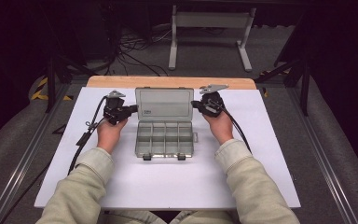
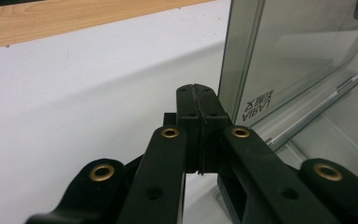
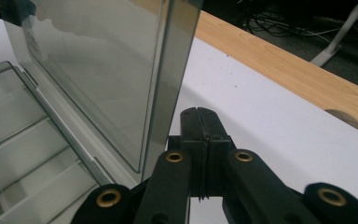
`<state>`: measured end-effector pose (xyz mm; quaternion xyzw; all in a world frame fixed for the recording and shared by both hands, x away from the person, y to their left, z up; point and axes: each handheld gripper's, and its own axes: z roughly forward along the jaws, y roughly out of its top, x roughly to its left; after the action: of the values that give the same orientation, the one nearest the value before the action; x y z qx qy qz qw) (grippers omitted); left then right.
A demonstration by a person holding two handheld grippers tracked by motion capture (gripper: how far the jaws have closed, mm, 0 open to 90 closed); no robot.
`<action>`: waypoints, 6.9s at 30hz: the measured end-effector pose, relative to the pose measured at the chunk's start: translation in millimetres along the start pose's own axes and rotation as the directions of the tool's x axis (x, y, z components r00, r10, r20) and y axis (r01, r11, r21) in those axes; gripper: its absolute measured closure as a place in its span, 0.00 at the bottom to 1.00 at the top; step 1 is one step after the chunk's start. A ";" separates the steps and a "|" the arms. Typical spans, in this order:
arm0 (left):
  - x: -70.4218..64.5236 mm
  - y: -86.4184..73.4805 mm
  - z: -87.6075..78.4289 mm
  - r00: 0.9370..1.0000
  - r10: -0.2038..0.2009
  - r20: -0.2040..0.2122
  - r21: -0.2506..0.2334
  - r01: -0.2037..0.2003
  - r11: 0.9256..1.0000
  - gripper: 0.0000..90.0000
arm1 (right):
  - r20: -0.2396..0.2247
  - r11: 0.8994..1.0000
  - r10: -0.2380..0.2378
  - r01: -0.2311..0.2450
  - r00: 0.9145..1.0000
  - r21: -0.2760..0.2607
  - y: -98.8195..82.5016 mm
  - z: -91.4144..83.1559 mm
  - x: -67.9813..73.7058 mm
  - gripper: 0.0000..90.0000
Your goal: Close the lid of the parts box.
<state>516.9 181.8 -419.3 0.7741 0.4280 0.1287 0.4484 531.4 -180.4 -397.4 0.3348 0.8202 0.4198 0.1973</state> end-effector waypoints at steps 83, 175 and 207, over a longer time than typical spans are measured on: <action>-49.7 -28.9 -93.9 0.971 0.150 0.186 -0.094 -0.134 0.986 1.00 | -0.237 0.985 -0.124 0.090 0.964 -0.148 -21.0 -94.3 68.0 1.00; -80.2 -44.7 -59.4 0.928 0.308 0.209 0.269 -0.357 0.894 1.00 | -0.215 0.968 -0.188 0.218 0.958 0.124 -53.2 -59.7 105.6 1.00; -74.2 -75.1 -136.7 0.957 0.224 0.186 -0.163 -0.195 0.967 0.03 | -0.104 0.953 -0.157 0.123 0.982 -0.275 -54.9 -142.7 86.8 0.14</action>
<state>351.6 221.3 -388.7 0.7902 0.2850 0.1263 0.5276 363.5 -221.0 -364.8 0.2192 0.7884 0.5317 0.2185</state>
